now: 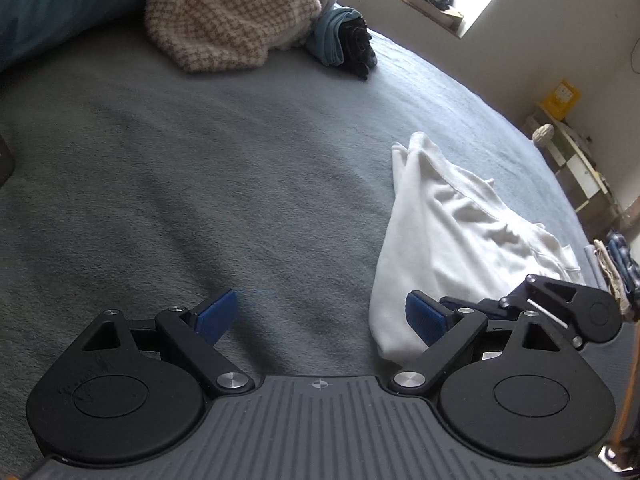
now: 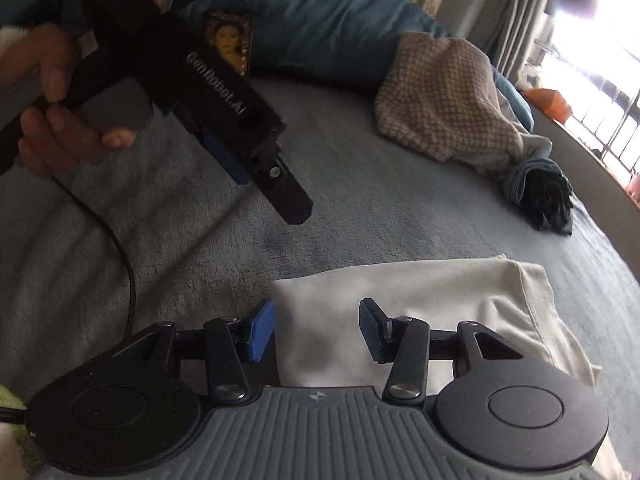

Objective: Fold clothes
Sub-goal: 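Grasp a corner of the white sweatshirt with the right gripper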

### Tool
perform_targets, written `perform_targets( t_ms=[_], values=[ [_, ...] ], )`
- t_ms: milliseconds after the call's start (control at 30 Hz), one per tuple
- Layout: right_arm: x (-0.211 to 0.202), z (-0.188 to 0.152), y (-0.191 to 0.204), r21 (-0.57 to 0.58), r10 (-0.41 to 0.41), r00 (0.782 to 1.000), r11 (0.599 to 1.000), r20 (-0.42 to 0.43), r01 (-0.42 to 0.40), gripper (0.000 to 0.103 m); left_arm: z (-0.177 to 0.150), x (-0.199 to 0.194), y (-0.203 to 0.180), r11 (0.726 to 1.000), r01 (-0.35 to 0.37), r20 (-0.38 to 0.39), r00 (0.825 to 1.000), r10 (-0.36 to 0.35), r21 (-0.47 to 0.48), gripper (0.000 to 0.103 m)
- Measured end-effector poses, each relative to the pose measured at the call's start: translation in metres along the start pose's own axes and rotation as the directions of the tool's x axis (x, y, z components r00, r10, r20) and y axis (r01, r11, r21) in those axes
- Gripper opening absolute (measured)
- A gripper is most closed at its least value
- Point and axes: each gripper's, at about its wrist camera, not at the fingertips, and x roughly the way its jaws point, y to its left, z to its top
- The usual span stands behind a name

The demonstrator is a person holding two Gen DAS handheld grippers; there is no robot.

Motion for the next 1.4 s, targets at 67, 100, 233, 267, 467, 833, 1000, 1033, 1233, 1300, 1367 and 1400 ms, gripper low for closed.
perform_targets(
  t_ms=[67, 100, 233, 267, 467, 833, 1000, 1033, 1233, 1300, 1367, 1400],
  values=[
    [0.009, -0.001, 0.012, -0.073, -0.031, 0.999, 0.997, -0.024, 0.029, 0.050, 0.001, 0.001, 0.002, 1.000, -0.002, -0.002, 1.000, 0.002, -0.004, 0.092],
    [0.012, -0.003, 0.019, -0.117, -0.053, 0.998, 0.992, -0.033, 0.049, 0.050, 0.001, 0.001, 0.002, 1.000, -0.003, -0.002, 1.000, 0.003, -0.006, 0.092],
    [0.019, -0.009, 0.036, -0.244, -0.126, 0.991, 0.963, -0.047, 0.111, 0.050, 0.002, 0.002, 0.003, 1.000, -0.004, 0.002, 1.000, 0.004, -0.006, 0.092],
    [0.020, -0.009, 0.039, -0.262, -0.140, 0.989, 0.957, -0.047, 0.123, 0.050, 0.002, 0.002, 0.003, 1.000, -0.005, 0.001, 1.000, 0.005, -0.008, 0.092],
    [0.027, -0.008, 0.042, -0.267, -0.255, 0.965, 0.936, -0.063, 0.230, 0.049, 0.001, -0.001, 0.003, 1.000, -0.005, 0.008, 1.000, 0.005, -0.007, 0.092],
    [0.018, -0.007, 0.018, -0.081, -0.321, 0.946, 0.945, -0.047, 0.317, 0.017, 0.009, -0.004, 0.001, 1.000, 0.018, 0.032, 0.999, -0.017, -0.018, 0.092],
    [-0.002, -0.011, -0.035, 0.302, -0.220, 0.975, 0.928, -0.038, 0.221, 0.016, 0.021, 0.004, 0.007, 0.980, 0.134, 0.040, 0.991, -0.130, -0.146, 0.092],
    [-0.005, -0.014, -0.043, 0.362, -0.198, 0.980, 0.911, -0.032, 0.196, 0.016, 0.025, 0.008, 0.007, 0.971, 0.163, 0.038, 0.987, -0.158, -0.175, 0.092],
    [-0.016, -0.029, -0.079, 0.593, -0.119, 0.993, 0.801, 0.019, 0.085, 0.015, 0.040, 0.039, -0.003, 0.906, 0.313, 0.008, 0.946, -0.324, -0.284, 0.092],
    [-0.020, -0.032, -0.081, 0.615, -0.115, 0.993, 0.785, 0.032, 0.071, 0.015, 0.044, 0.054, -0.005, 0.872, 0.355, -0.011, 0.925, -0.381, -0.336, 0.092],
    [-0.022, -0.034, -0.083, 0.627, -0.114, 0.993, 0.777, 0.044, 0.061, 0.016, 0.047, 0.069, -0.006, 0.839, 0.383, -0.033, 0.903, -0.428, -0.386, 0.092],
    [-0.023, -0.034, -0.082, 0.626, -0.114, 0.992, 0.778, 0.046, 0.060, 0.016, 0.049, 0.077, -0.006, 0.823, 0.388, -0.048, 0.894, -0.446, -0.414, 0.092]
  ],
)
